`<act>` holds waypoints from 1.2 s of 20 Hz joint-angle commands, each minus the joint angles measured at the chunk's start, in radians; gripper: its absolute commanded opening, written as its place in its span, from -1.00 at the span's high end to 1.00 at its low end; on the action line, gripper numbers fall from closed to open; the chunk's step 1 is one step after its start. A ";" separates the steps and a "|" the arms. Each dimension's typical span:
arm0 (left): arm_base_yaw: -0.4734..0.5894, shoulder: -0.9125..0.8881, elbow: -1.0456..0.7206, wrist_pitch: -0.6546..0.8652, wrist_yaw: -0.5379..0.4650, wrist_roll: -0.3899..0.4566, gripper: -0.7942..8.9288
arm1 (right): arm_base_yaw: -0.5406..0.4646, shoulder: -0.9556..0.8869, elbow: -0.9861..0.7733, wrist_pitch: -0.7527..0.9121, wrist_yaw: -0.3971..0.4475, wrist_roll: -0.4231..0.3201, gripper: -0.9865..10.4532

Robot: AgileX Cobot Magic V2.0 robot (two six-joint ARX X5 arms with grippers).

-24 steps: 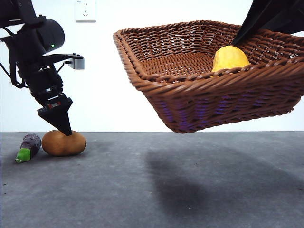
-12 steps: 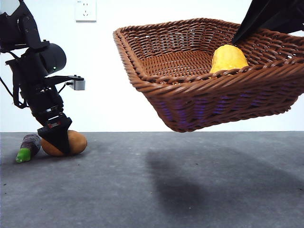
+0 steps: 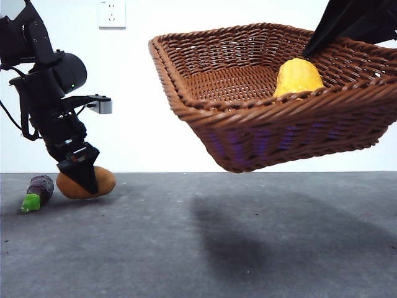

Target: Help me put the vegetables on the table into the basket

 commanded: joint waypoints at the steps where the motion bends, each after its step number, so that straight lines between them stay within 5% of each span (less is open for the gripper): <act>1: 0.001 -0.045 -0.003 0.002 0.022 -0.080 0.85 | -0.001 0.001 -0.006 -0.007 0.024 0.020 0.85; 7: 0.001 -0.269 -0.003 -0.116 0.194 -0.219 0.85 | -0.001 0.071 -0.006 -0.023 0.064 0.056 0.85; 15: -0.183 -0.555 -0.005 -0.464 0.277 -0.233 0.85 | 0.000 0.241 -0.006 0.045 0.040 0.134 0.85; 18: -0.359 -0.597 -0.006 -0.512 0.237 -0.231 0.85 | 0.002 0.250 -0.006 0.061 0.004 0.152 0.85; 24: -0.704 -0.511 -0.006 -0.475 -0.008 -0.203 0.85 | 0.037 0.249 -0.006 0.031 -0.028 0.147 0.85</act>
